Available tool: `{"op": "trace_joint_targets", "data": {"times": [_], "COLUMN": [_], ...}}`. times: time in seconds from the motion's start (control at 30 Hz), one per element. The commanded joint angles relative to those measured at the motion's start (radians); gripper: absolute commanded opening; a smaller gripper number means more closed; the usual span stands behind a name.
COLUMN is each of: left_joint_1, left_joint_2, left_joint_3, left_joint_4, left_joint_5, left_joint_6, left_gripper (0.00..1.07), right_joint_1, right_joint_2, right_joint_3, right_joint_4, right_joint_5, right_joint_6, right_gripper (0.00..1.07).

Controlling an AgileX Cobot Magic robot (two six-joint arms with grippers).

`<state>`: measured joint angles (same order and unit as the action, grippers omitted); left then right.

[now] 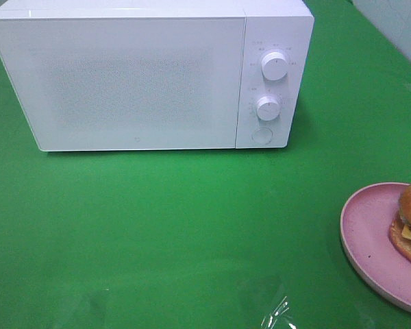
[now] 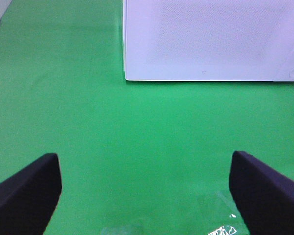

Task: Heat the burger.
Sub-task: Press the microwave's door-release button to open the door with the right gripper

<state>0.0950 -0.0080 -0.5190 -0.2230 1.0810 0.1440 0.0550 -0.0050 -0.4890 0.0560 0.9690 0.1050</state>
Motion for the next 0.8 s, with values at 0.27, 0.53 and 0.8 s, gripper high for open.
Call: {"op": "trace_joint_targets", "data": {"times": [0.27,0.53,0.8], "left_joint_1": [0.003,0.003,0.003], "left_joint_2": [-0.012,-0.012,-0.012], "left_joint_3": [0.003,0.003,0.003], "left_joint_4": [-0.012,-0.012,-0.012], "left_joint_5": [-0.01,-0.01,-0.01], "left_joint_6": [-0.004,-0.004,-0.004], "left_gripper": [0.85,0.85,0.85], "right_joint_1": [-0.006,-0.006,-0.006], "right_joint_2": [-0.024,-0.024,0.069], "right_joint_3": [0.001,-0.003,-0.089], "right_joint_4": [0.003,0.0,-0.001], "right_joint_5": [-0.014,-0.014,-0.029], "right_joint_6": [-0.004,-0.004,0.0], "right_gripper": [0.73,0.73,0.73]}}
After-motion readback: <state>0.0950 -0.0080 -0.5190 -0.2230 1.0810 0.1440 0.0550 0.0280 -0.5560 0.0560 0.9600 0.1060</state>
